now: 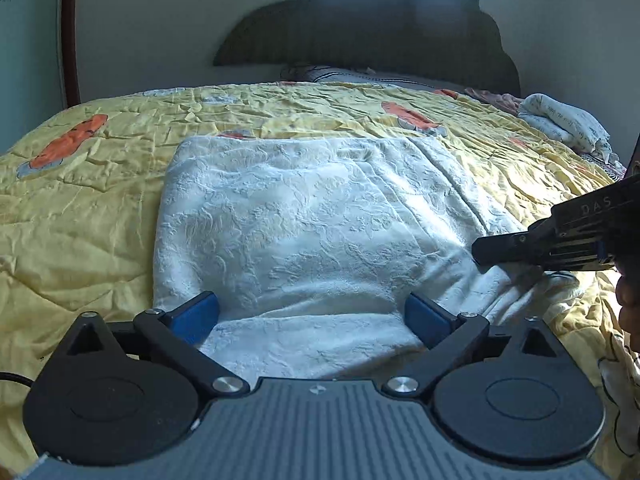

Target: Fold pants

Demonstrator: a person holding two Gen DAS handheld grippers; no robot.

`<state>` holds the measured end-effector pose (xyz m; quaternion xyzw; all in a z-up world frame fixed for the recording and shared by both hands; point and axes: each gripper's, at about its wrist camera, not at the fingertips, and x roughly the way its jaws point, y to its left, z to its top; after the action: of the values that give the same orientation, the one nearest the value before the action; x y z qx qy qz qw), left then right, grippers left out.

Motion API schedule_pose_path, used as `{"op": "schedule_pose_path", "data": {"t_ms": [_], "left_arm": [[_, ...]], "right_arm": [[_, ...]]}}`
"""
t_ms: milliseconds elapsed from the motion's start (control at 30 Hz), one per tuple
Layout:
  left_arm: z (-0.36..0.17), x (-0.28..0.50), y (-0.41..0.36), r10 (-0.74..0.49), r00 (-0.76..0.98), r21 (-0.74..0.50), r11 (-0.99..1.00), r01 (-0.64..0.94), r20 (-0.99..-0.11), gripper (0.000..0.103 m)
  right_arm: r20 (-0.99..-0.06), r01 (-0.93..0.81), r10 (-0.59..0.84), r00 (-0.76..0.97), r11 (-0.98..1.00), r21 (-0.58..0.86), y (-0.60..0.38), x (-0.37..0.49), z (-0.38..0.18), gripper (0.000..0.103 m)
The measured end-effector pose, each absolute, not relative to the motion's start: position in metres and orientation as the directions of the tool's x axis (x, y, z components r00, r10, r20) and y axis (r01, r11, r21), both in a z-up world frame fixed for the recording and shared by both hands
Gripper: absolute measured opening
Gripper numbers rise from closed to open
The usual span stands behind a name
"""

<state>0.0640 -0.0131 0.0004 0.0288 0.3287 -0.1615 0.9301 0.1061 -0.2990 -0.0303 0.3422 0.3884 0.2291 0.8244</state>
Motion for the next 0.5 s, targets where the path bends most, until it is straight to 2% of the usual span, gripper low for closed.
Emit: {"op": "schedule_pose_path", "data": {"t_ms": [100, 133, 167, 267, 333, 367, 433, 500], "left_arm": [[0.011, 0.069, -0.014, -0.259, 0.709, -0.055, 0.953, 0.297, -0.656, 0.1], [0.016, 0.065, -0.011, -0.258, 0.707, -0.068, 0.956, 0.286, -0.659, 0.093], [0.022, 0.06, -0.008, -0.264, 0.71, -0.084, 0.957, 0.278, -0.653, 0.091], [0.031, 0.03, -0.002, -0.318, 0.73, -0.121, 0.943, 0.31, -0.605, 0.095], [0.019, 0.02, -0.008, -0.309, 0.713, -0.082, 0.939, 0.334, -0.629, 0.097], [0.011, 0.016, -0.012, -0.296, 0.72, -0.032, 0.934, 0.356, -0.628, 0.097], [0.004, 0.01, -0.021, -0.265, 0.743, 0.06, 0.923, 0.379, -0.614, 0.096], [0.018, 0.012, -0.014, -0.296, 0.728, -0.005, 0.928, 0.373, -0.618, 0.094]], "right_arm": [[-0.542, -0.107, 0.578, 0.61, 0.738, 0.666, -0.286, 0.1, -0.012, 0.0], [-0.56, -0.107, 0.545, 0.624, 0.77, 0.63, -0.281, 0.095, -0.004, 0.001], [-0.566, -0.115, 0.511, 0.647, 0.799, 0.59, -0.276, 0.088, 0.006, 0.003], [-0.544, -0.183, 0.512, 0.664, 0.817, 0.546, -0.264, 0.069, 0.021, 0.005], [-0.604, -0.168, 0.505, 0.617, 0.834, 0.525, -0.26, 0.072, 0.009, 0.005], [-0.614, -0.165, 0.51, 0.602, 0.832, 0.53, -0.261, 0.074, -0.002, 0.005], [-0.547, -0.158, 0.574, 0.609, 0.764, 0.625, -0.276, 0.073, -0.013, 0.005], [-0.54, -0.092, 0.62, 0.569, 0.701, 0.707, -0.295, 0.072, -0.008, 0.006]]}}
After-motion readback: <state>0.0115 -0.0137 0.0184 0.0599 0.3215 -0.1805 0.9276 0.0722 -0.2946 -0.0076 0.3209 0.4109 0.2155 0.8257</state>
